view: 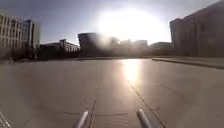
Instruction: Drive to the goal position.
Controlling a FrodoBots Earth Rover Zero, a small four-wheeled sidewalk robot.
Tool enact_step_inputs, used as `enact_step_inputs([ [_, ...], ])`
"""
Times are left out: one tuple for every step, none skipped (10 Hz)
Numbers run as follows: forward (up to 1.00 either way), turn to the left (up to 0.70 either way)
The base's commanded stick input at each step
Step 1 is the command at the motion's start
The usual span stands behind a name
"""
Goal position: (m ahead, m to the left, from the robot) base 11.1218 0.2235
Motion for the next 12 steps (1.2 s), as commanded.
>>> enact_step_inputs([
  [1.0, 0.0],
  [1.0, 0.0],
  [1.0, 0.0],
  [1.0, 0.0],
  [1.0, 0.0],
  [1.0, 0.0],
  [1.0, 0.0],
  [1.0, 0.0],
  [1.0, 0.0],
  [1.0, 0.0],
  [1.0, 0.0],
  [1.0, 0.0],
])
